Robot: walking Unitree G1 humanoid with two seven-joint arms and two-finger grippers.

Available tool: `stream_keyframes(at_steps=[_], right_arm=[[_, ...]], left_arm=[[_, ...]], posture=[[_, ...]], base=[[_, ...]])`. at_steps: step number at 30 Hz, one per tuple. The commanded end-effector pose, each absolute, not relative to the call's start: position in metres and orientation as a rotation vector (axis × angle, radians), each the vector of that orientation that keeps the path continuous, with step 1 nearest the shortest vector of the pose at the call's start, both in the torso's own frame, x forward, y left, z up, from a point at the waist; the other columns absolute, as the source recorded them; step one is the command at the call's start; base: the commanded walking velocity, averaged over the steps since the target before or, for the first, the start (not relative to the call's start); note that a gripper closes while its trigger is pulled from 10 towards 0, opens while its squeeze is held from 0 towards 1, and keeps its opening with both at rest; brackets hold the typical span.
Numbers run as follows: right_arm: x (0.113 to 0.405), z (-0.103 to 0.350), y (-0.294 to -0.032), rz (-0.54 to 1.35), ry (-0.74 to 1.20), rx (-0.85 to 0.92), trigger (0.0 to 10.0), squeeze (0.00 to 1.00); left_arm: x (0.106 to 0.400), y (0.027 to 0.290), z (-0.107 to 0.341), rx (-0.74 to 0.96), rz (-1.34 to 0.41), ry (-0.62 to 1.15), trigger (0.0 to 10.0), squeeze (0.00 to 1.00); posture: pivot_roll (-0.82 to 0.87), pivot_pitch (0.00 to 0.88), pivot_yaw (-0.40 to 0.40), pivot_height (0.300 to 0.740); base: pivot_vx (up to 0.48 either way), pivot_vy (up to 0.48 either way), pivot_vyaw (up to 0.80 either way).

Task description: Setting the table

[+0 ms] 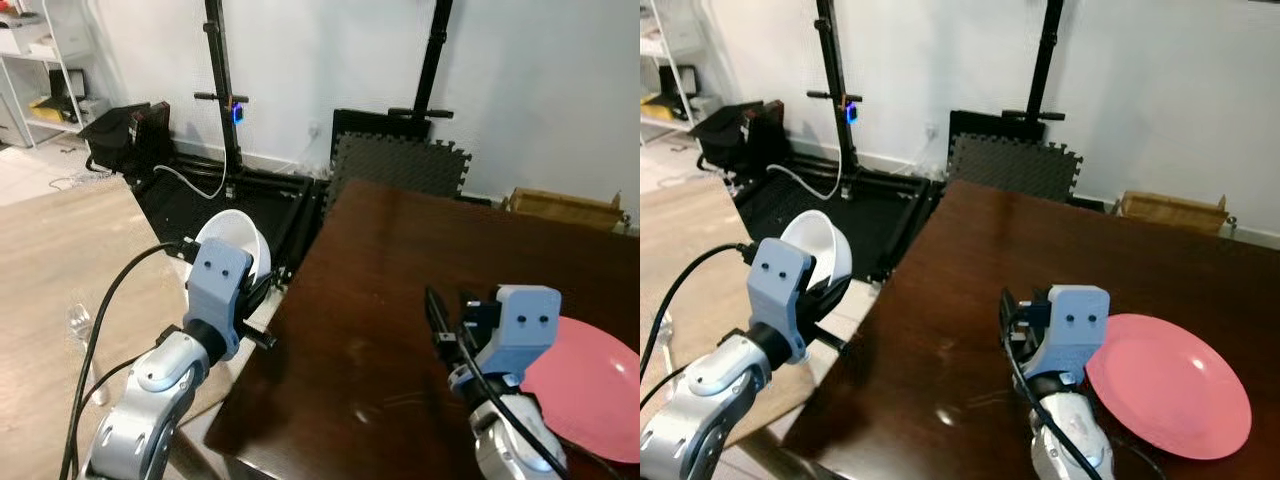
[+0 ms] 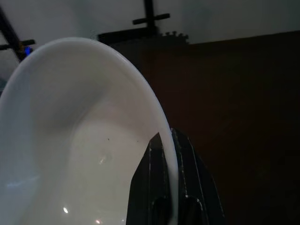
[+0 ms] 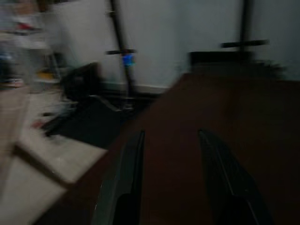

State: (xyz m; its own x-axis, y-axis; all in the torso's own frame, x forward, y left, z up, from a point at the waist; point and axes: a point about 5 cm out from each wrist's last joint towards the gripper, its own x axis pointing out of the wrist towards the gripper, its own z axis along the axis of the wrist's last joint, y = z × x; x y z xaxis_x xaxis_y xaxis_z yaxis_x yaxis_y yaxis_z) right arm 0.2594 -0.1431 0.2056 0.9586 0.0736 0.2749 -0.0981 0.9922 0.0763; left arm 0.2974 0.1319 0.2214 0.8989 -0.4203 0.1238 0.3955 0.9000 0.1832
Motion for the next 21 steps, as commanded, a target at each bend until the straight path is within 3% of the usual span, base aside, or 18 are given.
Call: stream_keyframes(at_steps=[1,12,21], right_arm=[[0.2592,0.2015,-0.1455,0.078,-0.258,0.085,10.0,0.00],[0.2592,0.2001,-0.1461,0.072,-0.252,0.082,10.0,0.00],[0.2598,0.1993,-0.1479,0.056,-0.247,0.082,10.0,0.00]], left_arm=[[0.2954,0.1311,0.2197,0.158,-0.427,-0.161,10.0,0.00],[0.2950,0.1302,0.2195,0.161,-0.426,-0.158,10.0,0.00],[0.2946,0.1290,0.2207,0.176,-0.434,-0.168,10.0,0.00]], posture=[[0.01,0.047,0.044,0.740],[0.01,0.053,0.047,0.740],[0.01,0.055,0.049,0.740]], base=[[0.000,0.465,0.00],[0.000,0.465,0.00],[0.000,0.406,0.79]])
